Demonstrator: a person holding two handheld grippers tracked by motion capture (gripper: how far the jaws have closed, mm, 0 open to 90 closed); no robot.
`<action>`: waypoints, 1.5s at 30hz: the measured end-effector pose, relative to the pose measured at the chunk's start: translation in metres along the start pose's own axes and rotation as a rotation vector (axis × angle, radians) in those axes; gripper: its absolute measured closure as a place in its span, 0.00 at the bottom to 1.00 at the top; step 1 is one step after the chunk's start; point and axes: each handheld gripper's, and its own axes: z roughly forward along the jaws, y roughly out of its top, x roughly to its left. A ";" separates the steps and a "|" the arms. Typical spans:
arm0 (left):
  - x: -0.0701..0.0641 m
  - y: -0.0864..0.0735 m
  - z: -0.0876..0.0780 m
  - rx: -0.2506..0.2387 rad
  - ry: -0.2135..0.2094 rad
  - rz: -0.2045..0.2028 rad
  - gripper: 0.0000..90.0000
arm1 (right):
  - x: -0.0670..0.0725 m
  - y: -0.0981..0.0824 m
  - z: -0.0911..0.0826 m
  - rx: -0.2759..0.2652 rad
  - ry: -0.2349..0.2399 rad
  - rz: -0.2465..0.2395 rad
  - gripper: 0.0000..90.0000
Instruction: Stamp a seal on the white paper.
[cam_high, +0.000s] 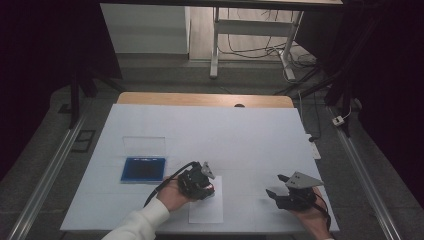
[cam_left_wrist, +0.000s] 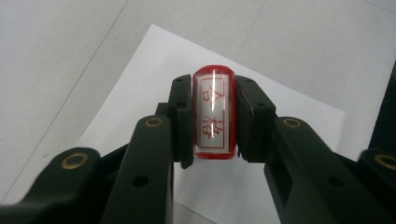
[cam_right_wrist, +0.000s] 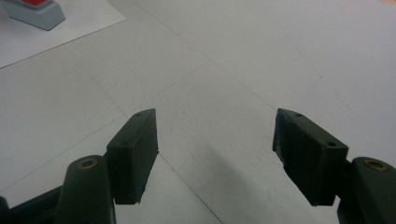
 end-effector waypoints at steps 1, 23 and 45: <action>0.000 0.000 0.000 0.001 -0.001 -0.001 0.78 | 0.000 0.000 0.000 -0.002 0.001 0.001 0.34; -0.002 0.000 0.005 0.018 0.012 -0.018 0.79 | 0.000 0.000 0.000 0.003 -0.003 -0.006 0.34; -0.004 -0.002 0.006 0.007 0.019 -0.013 0.79 | 0.001 0.002 0.000 -0.004 0.002 -0.003 0.34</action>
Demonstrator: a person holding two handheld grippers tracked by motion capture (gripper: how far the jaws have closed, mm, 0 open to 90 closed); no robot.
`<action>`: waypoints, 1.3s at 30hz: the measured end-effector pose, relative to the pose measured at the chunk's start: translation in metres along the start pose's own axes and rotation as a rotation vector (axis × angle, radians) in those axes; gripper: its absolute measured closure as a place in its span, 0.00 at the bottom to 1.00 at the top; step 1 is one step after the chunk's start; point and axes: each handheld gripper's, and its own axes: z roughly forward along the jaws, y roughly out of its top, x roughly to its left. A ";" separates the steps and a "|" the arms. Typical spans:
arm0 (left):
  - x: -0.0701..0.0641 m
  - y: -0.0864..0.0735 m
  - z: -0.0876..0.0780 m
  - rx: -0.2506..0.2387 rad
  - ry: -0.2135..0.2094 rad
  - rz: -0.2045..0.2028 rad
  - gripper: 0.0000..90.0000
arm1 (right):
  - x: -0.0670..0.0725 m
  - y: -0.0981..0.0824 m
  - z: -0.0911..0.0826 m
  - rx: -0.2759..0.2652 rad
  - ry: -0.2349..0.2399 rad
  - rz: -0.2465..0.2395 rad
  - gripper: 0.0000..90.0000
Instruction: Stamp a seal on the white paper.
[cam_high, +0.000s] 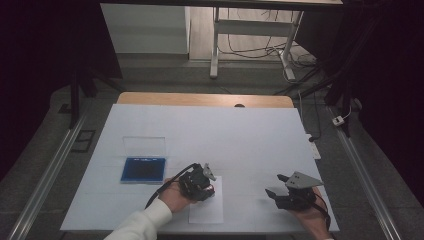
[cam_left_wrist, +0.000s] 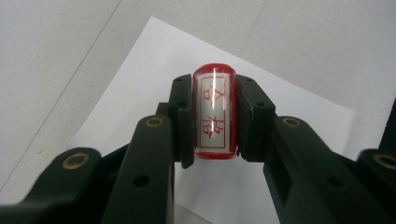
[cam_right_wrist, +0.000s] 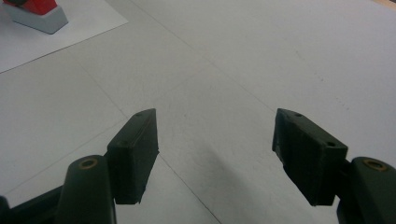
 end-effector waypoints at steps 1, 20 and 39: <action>0.000 0.000 0.000 -0.003 0.000 -0.001 0.79 | 0.000 0.000 0.000 0.001 0.001 0.000 0.34; 0.017 -0.012 -0.073 -0.267 -0.035 -0.062 0.78 | 0.000 -0.001 -0.002 -0.008 0.002 -0.005 0.34; 0.042 -0.044 -0.109 -0.340 0.024 -0.150 0.78 | 0.003 0.000 -0.002 -0.019 -0.004 -0.004 0.34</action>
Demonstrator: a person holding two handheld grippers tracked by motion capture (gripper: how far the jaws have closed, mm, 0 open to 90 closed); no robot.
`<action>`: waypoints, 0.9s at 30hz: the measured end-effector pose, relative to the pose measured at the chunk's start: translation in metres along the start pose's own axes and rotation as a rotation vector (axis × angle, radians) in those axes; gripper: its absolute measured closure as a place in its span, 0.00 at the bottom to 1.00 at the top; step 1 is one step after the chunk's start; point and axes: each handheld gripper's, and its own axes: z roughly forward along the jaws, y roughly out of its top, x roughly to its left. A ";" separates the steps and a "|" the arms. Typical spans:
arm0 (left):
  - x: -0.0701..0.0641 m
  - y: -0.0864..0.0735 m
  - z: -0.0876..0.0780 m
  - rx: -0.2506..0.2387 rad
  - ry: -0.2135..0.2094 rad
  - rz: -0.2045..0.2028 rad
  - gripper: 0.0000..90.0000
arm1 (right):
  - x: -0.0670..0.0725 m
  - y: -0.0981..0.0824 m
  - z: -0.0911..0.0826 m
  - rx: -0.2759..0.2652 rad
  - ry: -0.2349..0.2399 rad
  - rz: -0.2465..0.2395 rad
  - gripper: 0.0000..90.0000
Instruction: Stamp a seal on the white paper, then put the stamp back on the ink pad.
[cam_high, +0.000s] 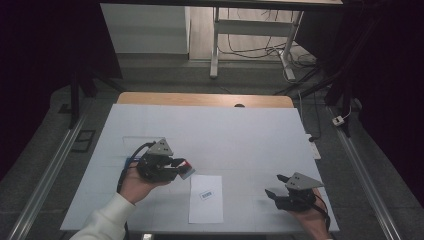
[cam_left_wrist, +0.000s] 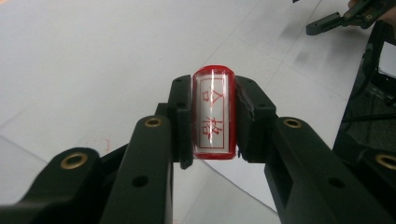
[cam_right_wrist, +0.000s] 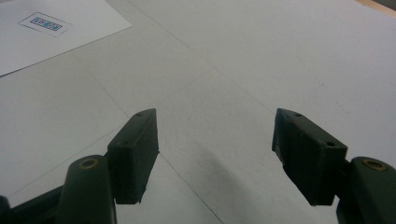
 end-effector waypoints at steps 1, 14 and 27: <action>0.001 0.000 -0.001 0.002 0.002 -0.001 0.78 | 0.000 0.000 0.000 0.002 0.000 -0.002 0.34; 0.025 -0.017 -0.012 0.037 0.106 -0.050 0.78 | 0.000 -0.001 0.000 0.008 -0.001 -0.004 0.34; 0.066 -0.055 -0.027 0.103 0.228 -0.146 0.78 | -0.001 -0.002 0.000 0.013 -0.003 -0.004 0.34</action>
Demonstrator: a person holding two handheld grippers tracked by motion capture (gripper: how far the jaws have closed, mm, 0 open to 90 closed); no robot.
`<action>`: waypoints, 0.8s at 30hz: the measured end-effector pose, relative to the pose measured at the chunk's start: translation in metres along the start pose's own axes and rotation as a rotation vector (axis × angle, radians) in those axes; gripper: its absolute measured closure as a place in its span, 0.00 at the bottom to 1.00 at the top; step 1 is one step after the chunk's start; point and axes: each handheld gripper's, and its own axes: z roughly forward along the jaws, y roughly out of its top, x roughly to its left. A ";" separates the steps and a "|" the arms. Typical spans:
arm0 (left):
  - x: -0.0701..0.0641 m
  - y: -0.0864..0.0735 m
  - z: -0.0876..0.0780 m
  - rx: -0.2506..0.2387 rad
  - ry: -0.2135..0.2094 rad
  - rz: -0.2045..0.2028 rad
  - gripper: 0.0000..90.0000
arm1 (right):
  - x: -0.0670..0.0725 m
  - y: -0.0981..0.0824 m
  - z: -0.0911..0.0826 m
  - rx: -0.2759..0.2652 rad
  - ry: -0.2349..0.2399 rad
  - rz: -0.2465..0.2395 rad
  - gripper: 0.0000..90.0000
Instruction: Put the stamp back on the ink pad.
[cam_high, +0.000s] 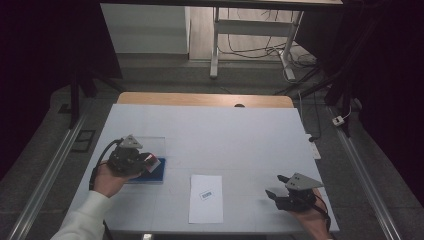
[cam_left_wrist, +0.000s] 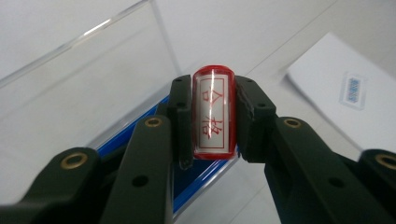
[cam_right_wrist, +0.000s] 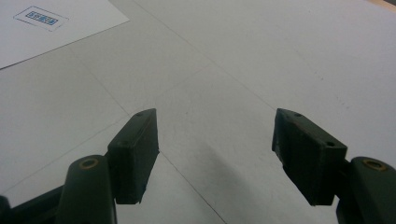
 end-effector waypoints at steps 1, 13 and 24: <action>0.003 -0.002 0.000 0.004 0.007 -0.005 0.78 | 0.000 0.000 0.000 0.000 0.000 0.000 0.34; 0.017 -0.016 0.007 0.057 0.044 -0.022 0.78 | 0.001 0.000 0.001 0.005 0.000 -0.003 0.34; 0.013 -0.011 0.032 0.132 0.065 0.017 0.78 | 0.001 -0.001 0.002 0.011 0.002 -0.001 0.35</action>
